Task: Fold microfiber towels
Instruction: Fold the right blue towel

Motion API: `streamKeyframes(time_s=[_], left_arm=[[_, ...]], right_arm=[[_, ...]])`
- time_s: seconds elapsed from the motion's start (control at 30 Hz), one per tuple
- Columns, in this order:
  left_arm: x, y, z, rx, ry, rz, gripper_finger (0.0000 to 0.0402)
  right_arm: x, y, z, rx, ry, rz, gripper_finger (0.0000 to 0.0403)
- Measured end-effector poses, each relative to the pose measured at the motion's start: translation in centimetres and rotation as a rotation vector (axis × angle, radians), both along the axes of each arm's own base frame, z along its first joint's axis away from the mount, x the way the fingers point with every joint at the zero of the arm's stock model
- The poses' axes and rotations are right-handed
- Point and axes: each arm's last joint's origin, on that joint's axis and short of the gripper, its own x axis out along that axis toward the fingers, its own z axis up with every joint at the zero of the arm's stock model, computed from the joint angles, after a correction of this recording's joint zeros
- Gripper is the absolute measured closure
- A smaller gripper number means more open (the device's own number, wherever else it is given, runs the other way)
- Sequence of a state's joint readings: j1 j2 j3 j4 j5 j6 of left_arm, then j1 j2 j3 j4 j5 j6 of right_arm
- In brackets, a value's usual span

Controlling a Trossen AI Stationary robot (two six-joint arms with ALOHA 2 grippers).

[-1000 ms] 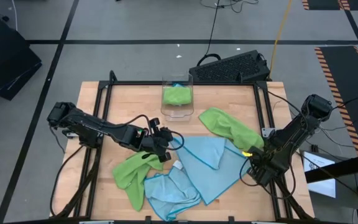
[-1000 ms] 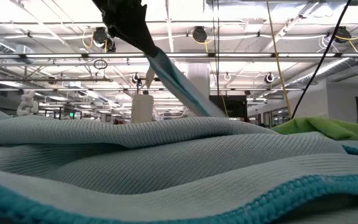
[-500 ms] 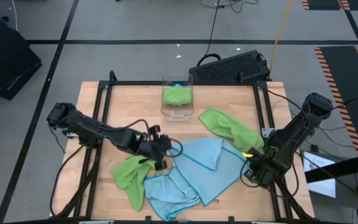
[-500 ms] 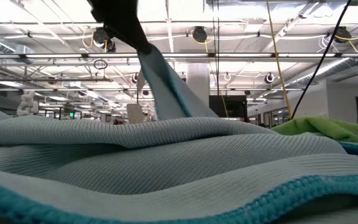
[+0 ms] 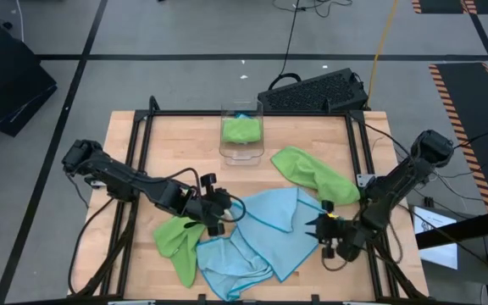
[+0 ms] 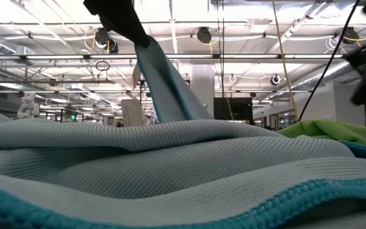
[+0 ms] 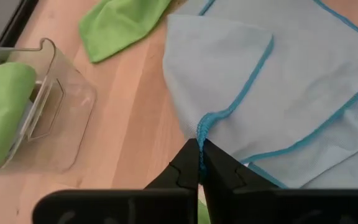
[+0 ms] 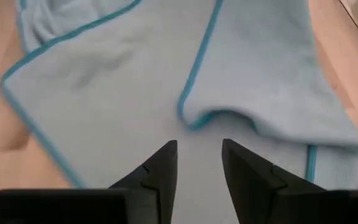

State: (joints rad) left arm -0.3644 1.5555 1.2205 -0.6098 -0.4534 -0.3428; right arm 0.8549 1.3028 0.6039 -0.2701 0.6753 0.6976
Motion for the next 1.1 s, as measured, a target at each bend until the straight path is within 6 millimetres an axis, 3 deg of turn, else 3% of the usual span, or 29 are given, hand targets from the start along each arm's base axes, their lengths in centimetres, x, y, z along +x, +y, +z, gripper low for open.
streamKeyframes(time_s=[0.27, 0.53, 0.73, 1.1], left_arm=[[0.3, 0.8, 0.0, 0.012, -0.011, 0.042, 0.0390], [0.3, 0.8, 0.1, 0.015, -0.015, 0.042, 0.0392], [0.3, 0.8, 0.1, 0.016, -0.015, 0.041, 0.0396], [0.2, 0.8, 0.0, 0.021, -0.006, 0.040, 0.0397]], right_arm=[[2.8, -0.5, -2.8, -0.044, 0.096, 0.078, 0.0282], [3.8, -0.4, -5.0, -0.111, 0.117, 0.074, 0.0282], [4.7, -0.2, -5.3, -0.192, 0.026, 0.086, 0.0282], [4.9, 0.0, -4.3, -0.164, -0.009, 0.128, 0.0282]])
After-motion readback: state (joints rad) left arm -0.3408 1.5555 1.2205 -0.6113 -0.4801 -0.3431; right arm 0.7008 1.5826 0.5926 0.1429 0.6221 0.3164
